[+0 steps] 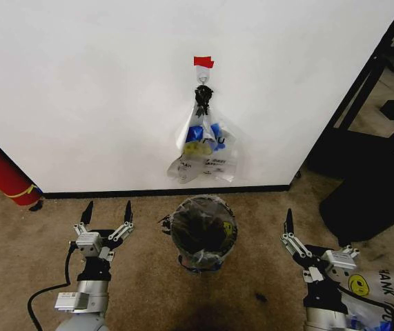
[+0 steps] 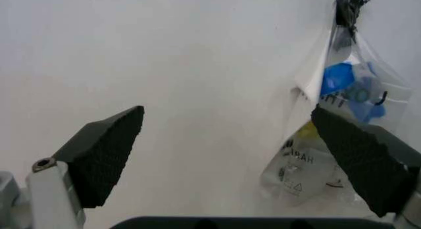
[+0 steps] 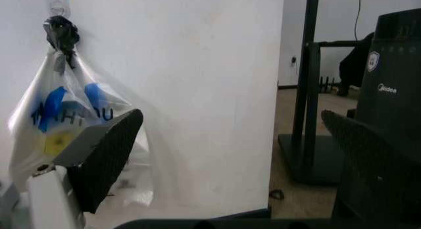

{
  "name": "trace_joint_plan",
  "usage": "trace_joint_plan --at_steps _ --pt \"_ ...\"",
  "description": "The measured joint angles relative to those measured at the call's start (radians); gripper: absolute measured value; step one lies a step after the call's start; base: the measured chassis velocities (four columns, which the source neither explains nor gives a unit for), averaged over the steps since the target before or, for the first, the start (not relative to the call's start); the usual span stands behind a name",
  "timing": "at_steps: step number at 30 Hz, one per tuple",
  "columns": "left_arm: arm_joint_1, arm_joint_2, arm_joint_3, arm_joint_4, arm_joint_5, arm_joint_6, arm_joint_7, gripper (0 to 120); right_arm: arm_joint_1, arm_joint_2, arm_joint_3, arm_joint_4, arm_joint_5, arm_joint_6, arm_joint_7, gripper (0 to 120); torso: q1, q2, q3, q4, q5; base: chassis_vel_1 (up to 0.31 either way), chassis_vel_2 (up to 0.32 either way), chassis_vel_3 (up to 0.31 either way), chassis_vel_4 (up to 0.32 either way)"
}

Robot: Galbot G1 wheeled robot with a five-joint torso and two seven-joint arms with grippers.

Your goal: Pick up the garbage bag from the wall and place it over the trash bin.

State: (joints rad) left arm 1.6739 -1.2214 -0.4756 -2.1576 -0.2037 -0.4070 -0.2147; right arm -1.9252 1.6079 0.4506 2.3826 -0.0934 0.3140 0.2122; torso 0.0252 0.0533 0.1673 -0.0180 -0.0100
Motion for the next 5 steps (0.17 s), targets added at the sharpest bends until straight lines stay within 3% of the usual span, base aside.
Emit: trace_joint_plan --at_steps 5 --pt "-0.001 -0.005 0.008 0.004 0.01 -0.01 -0.002 100 -0.004 0.0 0.002 0.007 0.0 -0.005 0.005 100 0.0 0.0 0.0 0.0 -0.0001 0.0 0.0 0.0 0.0"
